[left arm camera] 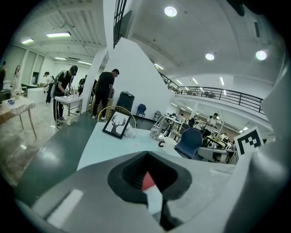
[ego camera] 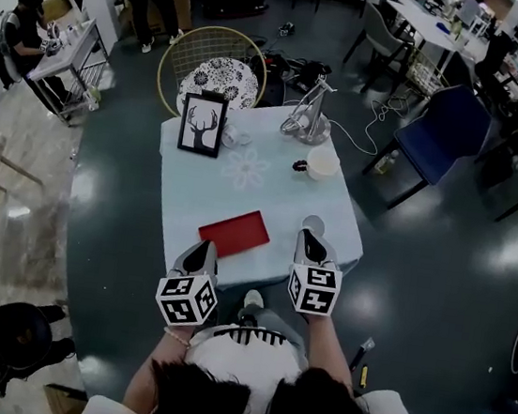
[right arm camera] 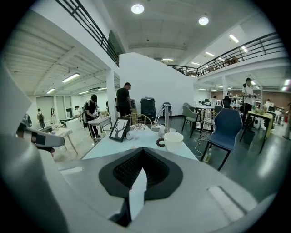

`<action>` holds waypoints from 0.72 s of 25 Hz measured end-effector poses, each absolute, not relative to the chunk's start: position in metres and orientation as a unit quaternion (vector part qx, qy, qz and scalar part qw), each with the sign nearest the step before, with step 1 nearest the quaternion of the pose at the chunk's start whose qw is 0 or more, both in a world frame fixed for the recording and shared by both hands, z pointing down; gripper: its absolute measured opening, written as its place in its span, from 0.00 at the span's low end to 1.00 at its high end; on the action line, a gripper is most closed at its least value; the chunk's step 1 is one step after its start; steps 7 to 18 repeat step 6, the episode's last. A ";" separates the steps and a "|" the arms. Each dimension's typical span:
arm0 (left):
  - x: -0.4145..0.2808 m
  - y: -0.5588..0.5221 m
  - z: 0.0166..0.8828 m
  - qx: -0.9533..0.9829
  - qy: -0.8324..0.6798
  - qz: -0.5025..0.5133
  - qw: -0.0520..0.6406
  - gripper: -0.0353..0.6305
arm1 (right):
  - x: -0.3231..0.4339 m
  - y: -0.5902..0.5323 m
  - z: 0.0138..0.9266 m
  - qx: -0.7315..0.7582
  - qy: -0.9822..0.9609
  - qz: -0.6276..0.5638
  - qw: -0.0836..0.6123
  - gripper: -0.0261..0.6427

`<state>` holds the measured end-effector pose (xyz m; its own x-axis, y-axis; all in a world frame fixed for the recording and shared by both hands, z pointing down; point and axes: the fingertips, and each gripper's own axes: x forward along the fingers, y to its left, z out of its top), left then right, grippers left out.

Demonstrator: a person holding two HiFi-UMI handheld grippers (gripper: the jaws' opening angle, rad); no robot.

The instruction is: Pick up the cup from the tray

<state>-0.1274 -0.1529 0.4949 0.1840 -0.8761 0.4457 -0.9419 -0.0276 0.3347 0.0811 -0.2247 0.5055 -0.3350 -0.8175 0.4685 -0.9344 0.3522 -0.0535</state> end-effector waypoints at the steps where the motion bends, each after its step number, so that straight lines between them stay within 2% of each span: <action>1: -0.127 -0.154 0.496 0.714 -0.636 0.059 0.286 0.05 | 0.081 -0.226 0.507 0.546 -0.801 0.159 0.186 0.07; 18: -0.126 -0.163 0.500 0.713 -0.636 0.064 0.287 0.05 | 0.082 -0.233 0.514 0.544 -0.800 0.158 0.197 0.07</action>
